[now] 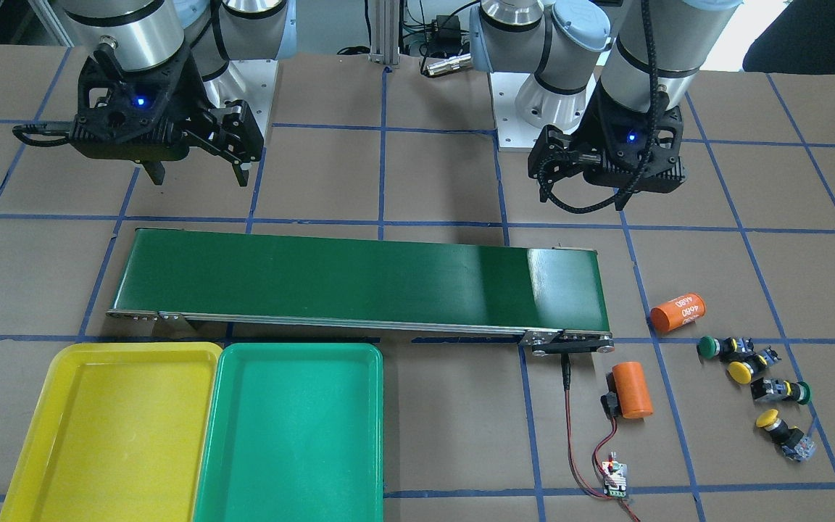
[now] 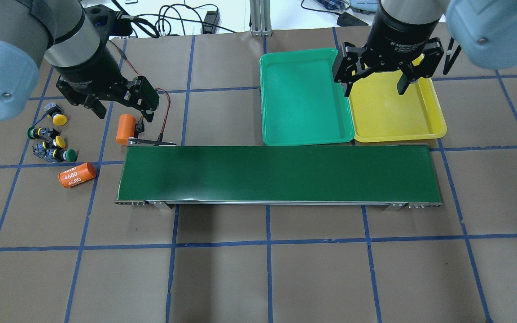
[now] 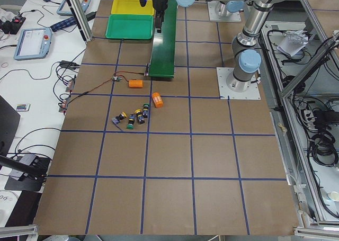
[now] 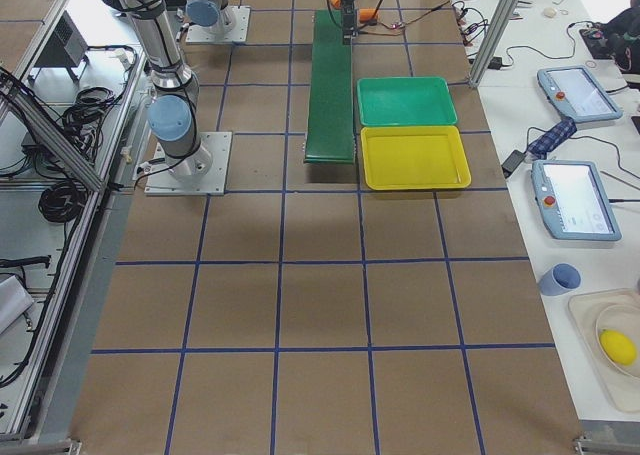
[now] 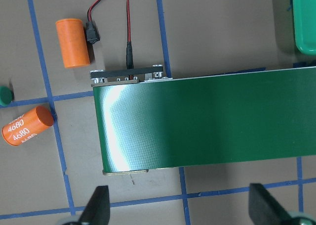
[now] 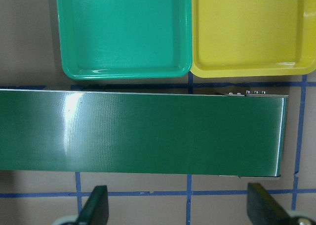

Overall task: Sort buttons by color to trays
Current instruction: 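Move the left gripper toward the plain orange cylinder beside the cable, then lower the left gripper and grasp the plain orange cylinder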

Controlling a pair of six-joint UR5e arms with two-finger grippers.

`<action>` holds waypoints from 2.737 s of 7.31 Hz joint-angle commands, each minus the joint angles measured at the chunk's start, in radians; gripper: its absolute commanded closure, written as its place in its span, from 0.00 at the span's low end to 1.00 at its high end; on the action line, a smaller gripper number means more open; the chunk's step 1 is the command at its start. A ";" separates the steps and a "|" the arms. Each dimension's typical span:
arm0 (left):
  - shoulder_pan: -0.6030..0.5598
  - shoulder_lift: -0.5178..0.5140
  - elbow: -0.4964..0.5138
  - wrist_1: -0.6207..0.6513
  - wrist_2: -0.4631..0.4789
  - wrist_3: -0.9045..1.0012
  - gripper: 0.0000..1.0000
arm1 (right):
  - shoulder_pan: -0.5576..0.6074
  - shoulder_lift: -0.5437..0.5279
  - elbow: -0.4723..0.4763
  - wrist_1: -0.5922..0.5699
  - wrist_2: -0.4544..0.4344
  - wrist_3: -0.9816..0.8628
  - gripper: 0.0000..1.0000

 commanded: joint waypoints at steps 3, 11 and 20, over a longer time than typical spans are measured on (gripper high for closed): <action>-0.001 0.016 -0.013 0.005 0.000 0.005 0.00 | 0.000 0.000 0.000 0.001 -0.003 0.000 0.00; 0.140 -0.427 0.247 0.127 -0.066 0.143 0.00 | 0.000 0.002 0.000 0.006 -0.005 -0.003 0.00; 0.286 -0.589 0.074 0.392 -0.052 0.206 0.00 | 0.000 0.000 0.000 -0.002 0.000 0.000 0.00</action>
